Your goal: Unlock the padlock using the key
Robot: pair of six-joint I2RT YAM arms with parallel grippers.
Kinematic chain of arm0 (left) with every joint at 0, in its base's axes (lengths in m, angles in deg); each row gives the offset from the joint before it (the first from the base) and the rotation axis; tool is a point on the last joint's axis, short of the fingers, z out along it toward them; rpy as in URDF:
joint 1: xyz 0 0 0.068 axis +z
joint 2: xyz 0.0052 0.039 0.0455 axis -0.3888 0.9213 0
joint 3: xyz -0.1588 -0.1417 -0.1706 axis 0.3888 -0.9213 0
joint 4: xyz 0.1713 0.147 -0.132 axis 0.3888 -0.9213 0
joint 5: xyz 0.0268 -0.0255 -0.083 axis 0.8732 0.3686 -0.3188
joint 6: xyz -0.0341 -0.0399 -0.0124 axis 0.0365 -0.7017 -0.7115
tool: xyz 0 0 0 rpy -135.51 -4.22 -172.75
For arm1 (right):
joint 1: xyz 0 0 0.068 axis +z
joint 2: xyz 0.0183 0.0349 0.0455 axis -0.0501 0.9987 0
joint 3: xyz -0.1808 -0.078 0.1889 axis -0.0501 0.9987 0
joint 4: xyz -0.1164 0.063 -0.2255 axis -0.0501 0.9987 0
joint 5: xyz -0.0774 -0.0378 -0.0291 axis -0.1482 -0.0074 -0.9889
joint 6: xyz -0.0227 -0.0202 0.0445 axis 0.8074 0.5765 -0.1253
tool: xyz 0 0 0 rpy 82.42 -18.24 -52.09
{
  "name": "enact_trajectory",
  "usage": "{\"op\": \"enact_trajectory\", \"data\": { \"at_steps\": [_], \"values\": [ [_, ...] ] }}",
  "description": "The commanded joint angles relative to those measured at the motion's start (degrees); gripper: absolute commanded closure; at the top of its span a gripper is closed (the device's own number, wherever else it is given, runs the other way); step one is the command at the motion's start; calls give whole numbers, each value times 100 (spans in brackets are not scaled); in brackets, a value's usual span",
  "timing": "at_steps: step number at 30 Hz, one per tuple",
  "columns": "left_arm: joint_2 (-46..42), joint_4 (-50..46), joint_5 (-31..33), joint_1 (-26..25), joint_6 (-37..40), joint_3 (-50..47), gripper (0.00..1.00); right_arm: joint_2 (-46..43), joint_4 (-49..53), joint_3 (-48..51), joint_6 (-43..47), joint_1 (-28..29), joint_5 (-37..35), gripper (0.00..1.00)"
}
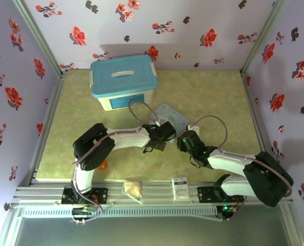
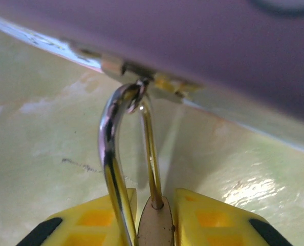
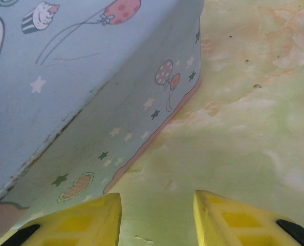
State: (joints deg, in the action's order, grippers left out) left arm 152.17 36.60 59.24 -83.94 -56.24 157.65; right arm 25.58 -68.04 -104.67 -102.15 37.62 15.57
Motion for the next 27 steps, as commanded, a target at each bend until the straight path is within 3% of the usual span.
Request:
{"op": "enact_trajectory", "data": {
  "at_steps": [1, 4, 8, 21, 27],
  "values": [
    [94, -561, 407, -143, 178, 206, 74, -60, 115, -62, -70, -32, -201, 59],
    [46, -628, 608, -290, 152, 280, 68, -74, 116, -38, -99, -32, -201, 59],
    [42, -720, 772, -429, 149, 424, 67, -84, 134, -35, -117, -32, -200, 59],
    [369, -1359, 1140, -643, 121, 842, 73, -219, 226, 49, -146, -32, -351, 59],
    [206, -1396, 1331, -480, 146, 488, 75, -256, 219, 96, -144, -32, -379, 59]
  ]
}}
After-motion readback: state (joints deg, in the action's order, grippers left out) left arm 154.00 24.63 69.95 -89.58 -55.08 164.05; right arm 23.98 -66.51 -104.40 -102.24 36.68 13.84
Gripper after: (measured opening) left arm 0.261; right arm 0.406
